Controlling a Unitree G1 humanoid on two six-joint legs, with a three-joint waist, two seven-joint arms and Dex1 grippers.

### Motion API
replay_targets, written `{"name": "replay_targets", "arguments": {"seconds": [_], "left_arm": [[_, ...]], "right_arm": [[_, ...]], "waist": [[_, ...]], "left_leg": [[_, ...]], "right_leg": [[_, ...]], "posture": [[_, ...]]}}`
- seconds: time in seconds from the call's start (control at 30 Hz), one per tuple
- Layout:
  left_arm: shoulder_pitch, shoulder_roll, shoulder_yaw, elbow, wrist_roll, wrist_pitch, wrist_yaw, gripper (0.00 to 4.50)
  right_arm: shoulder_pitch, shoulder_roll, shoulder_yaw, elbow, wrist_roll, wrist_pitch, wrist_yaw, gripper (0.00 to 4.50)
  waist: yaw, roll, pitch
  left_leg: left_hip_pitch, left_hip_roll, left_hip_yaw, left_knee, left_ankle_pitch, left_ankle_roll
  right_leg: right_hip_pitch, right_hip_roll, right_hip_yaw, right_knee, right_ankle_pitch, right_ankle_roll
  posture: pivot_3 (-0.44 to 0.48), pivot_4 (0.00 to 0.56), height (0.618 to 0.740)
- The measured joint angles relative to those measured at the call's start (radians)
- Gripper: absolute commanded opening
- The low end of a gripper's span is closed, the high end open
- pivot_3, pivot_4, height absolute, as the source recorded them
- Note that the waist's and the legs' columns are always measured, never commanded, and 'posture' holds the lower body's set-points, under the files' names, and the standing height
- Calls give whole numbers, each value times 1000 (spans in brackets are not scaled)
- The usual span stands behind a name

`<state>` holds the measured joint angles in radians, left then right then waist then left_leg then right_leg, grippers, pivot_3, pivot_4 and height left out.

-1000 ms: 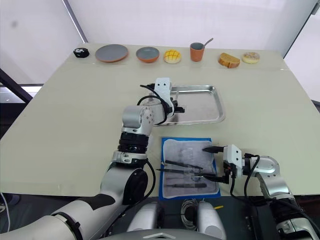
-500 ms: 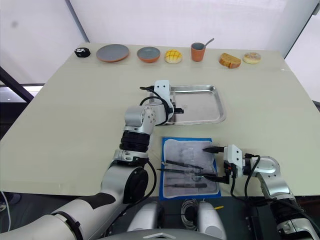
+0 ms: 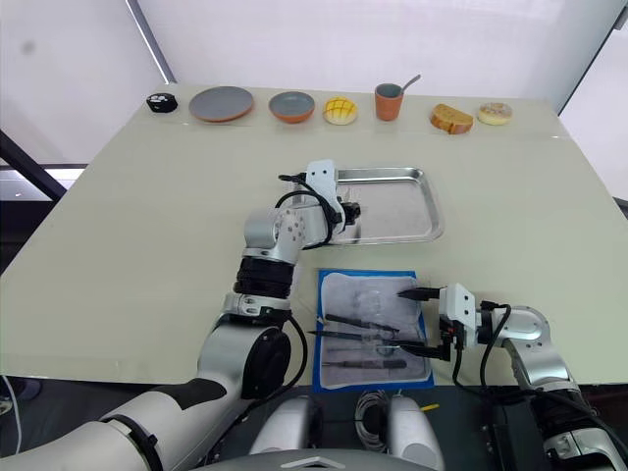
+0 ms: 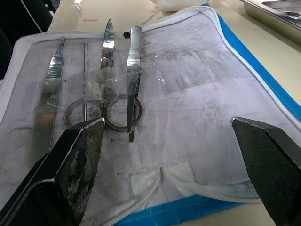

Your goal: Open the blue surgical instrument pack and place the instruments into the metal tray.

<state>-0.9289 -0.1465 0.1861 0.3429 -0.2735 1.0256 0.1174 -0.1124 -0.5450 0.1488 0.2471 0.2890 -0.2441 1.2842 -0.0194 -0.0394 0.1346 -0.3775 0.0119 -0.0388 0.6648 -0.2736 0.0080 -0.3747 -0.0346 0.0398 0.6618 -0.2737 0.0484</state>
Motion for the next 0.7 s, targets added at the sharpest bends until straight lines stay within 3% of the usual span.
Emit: {"name": "replay_targets", "arguments": {"seconds": [0.17, 0.27, 0.3, 0.7], "left_arm": [[69, 62, -66, -207, -137, -41, -291, 2882], [89, 108, -87, -237, -166, -41, -377, 2882], [173, 258, -142, -329, -223, -98, -619, 2882], [492, 712, -246, -474, -240, -406, -1231, 2882]], "right_arm": [[-6, 1, 2, 2, 0, 1, 3, 4500], [-8, 1, 3, 4, 0, 1, 4, 4500], [-15, 6, 8, 4, 0, 0, 8, 4500], [-6, 21, -10, 19, 12, -49, 27, 4500]], "waist": [[-2, 2, 1], [-2, 2, 1], [-10, 4, 2], [-11, 8, 6]], "left_leg": [[1, 0, 1, -1, 3, -7], [1, 0, 0, -1, 3, -7], [1, 0, 1, -2, 3, -7], [1, 6, 0, -4, 0, -2]], "right_leg": [[0, 0, 1, 0, 0, 0], [0, 1, 1, 0, 0, 0], [0, 1, 1, 0, 0, 0], [-1, -2, 1, -2, -1, -2]], "posture": [[0, 150, 740], [0, 150, 740], [0, 150, 740], [0, 150, 740]]}}
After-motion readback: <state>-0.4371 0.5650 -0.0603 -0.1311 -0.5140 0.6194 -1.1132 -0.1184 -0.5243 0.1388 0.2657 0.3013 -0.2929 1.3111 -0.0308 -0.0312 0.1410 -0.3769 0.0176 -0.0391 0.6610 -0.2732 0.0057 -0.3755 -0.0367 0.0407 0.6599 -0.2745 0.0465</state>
